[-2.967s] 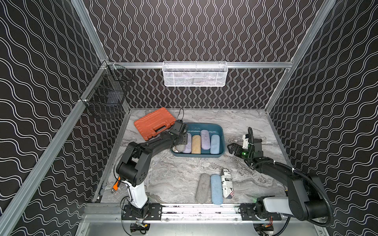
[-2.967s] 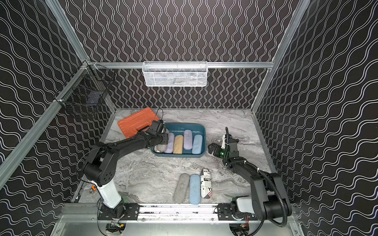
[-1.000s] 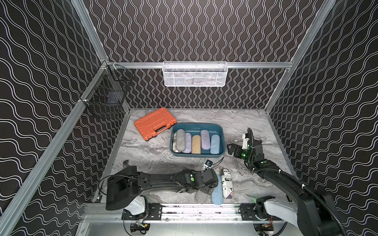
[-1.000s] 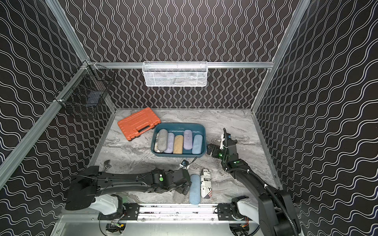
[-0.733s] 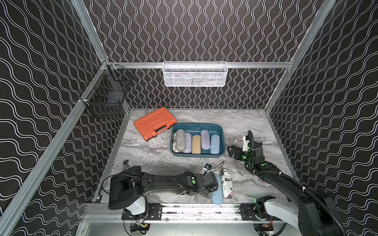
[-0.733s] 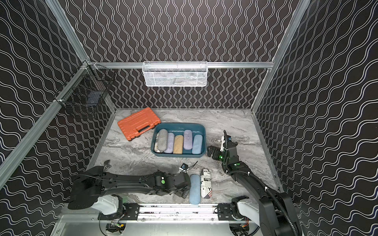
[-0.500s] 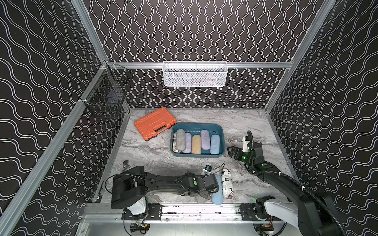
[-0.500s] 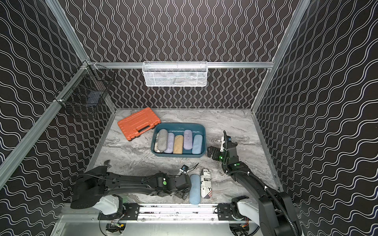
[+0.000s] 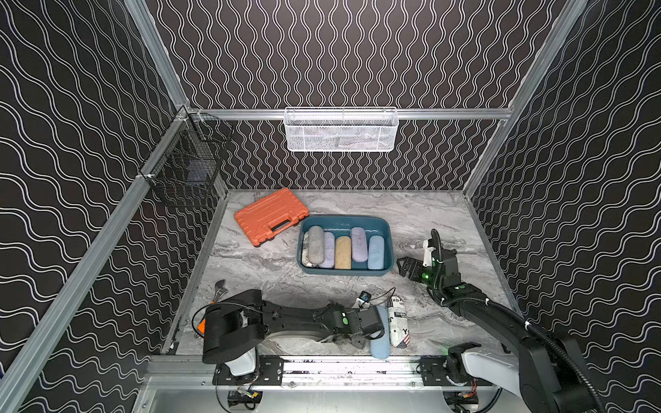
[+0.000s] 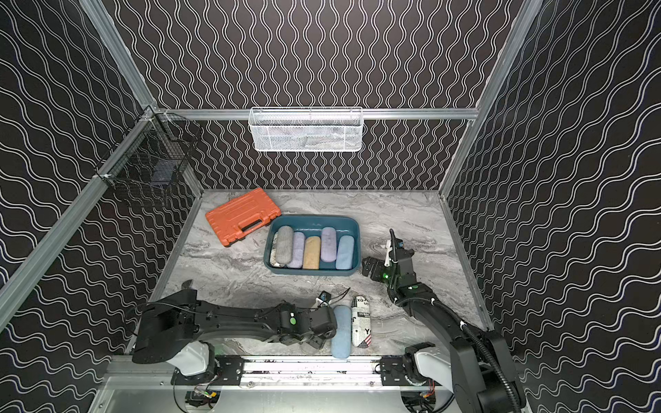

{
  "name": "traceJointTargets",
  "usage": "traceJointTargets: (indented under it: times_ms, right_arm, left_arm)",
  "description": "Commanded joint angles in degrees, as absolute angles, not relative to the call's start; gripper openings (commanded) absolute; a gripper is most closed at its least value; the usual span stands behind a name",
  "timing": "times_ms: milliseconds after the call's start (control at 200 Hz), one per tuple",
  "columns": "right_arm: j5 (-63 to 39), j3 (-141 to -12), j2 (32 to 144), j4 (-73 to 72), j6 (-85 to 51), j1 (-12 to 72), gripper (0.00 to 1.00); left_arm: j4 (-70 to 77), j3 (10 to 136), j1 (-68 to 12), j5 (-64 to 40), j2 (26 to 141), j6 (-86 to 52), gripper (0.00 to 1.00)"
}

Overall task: Put the glasses cases into the storage boxes
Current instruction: Pick up the glasses case at the center of the board, then place the glasses case in the storage box.

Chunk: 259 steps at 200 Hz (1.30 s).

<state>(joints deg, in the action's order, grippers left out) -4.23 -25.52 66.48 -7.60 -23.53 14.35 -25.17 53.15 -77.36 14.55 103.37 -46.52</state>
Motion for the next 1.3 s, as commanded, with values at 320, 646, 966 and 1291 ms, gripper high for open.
traceJointTargets:
  times_ms: [320, 646, 966, 1291]
  right_arm:
    - [-4.48, -25.63, 67.47, -9.58, -24.21, 14.33, 1.0]
    - [-3.88, -25.58, 67.58, -9.41, -24.43, 14.41, 1.0]
    - [-3.23, -26.38, 68.99, -9.05, -23.98, 14.33, 1.0]
    - [-3.06, -26.5, 71.62, -10.24, -24.06, 13.97, 1.0]
  left_arm:
    - [-34.67, 55.85, -76.58, 21.88, 91.19, -45.06, 0.62]
    - [-33.49, 64.72, -61.69, 20.99, 85.69, -32.94, 0.61]
    - [-24.94, 75.88, -48.05, 16.79, 98.23, -28.05, 0.61]
    - [-21.52, 79.88, -39.6, 13.01, 109.5, -28.87, 0.62]
